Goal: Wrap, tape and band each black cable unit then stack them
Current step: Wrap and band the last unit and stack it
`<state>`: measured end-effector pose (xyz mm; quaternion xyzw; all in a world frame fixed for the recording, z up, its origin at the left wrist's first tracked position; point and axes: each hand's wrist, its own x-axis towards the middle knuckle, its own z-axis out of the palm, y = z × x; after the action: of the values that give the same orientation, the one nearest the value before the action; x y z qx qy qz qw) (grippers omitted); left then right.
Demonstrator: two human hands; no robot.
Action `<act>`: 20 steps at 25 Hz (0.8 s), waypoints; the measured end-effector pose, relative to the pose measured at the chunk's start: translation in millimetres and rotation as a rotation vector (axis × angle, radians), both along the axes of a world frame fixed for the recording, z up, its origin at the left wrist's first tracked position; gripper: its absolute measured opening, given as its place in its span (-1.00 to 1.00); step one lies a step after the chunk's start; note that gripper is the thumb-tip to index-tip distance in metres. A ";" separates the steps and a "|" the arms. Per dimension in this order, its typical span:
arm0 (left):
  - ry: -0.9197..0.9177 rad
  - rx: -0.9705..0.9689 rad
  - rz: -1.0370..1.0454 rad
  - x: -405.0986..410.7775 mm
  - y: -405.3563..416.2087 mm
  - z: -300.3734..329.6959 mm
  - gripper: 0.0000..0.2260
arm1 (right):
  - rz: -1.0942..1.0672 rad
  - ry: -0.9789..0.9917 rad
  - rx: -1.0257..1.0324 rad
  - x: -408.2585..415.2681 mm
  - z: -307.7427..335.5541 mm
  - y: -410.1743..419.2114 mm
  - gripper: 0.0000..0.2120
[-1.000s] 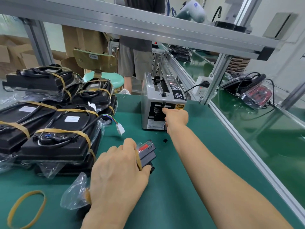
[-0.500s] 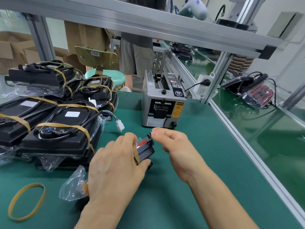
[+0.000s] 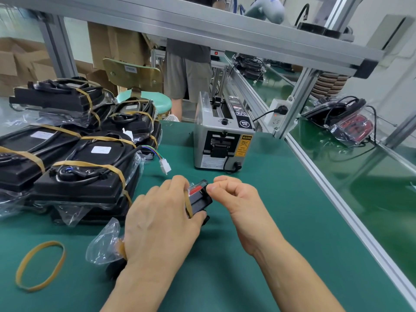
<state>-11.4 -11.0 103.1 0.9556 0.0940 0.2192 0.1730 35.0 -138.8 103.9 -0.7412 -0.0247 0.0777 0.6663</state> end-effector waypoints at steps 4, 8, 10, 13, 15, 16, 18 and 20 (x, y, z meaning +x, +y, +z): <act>-0.010 0.009 -0.002 0.4 0.4 -0.5 -0.59 | -0.044 -0.020 0.002 -4.1 1.3 4.6 -0.81; -0.023 0.016 -0.003 0.4 0.3 0.3 -0.58 | -0.053 -0.017 0.029 -6.3 2.2 5.9 -0.70; -0.031 0.035 -0.003 0.0 0.4 0.1 -0.56 | -0.063 -0.023 0.018 -6.3 1.3 6.6 -0.73; -0.040 0.034 -0.004 -0.3 0.7 -0.3 -0.57 | -0.087 -0.037 -0.003 -6.5 -0.3 8.5 -0.77; -0.052 0.037 -0.004 0.0 0.8 -0.6 -0.56 | -0.119 -0.052 -0.029 -6.7 -1.9 9.7 -0.79; -0.062 0.044 -0.007 0.3 0.6 -0.5 -0.56 | -0.133 -0.068 -0.052 -6.9 -2.8 10.3 -0.80; -0.076 0.049 -0.013 0.6 0.2 -0.1 -0.55 | -0.157 -0.107 -0.109 -7.8 -4.3 11.9 -0.83; -0.085 0.046 -0.016 1.0 0.4 -0.3 -0.55 | -0.181 -0.126 -0.151 -8.5 -4.5 13.3 -0.84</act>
<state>-10.4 -10.6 102.8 0.9499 0.0739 0.2603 0.1563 26.5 -125.4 99.5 -0.7918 0.0065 -0.0280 0.6101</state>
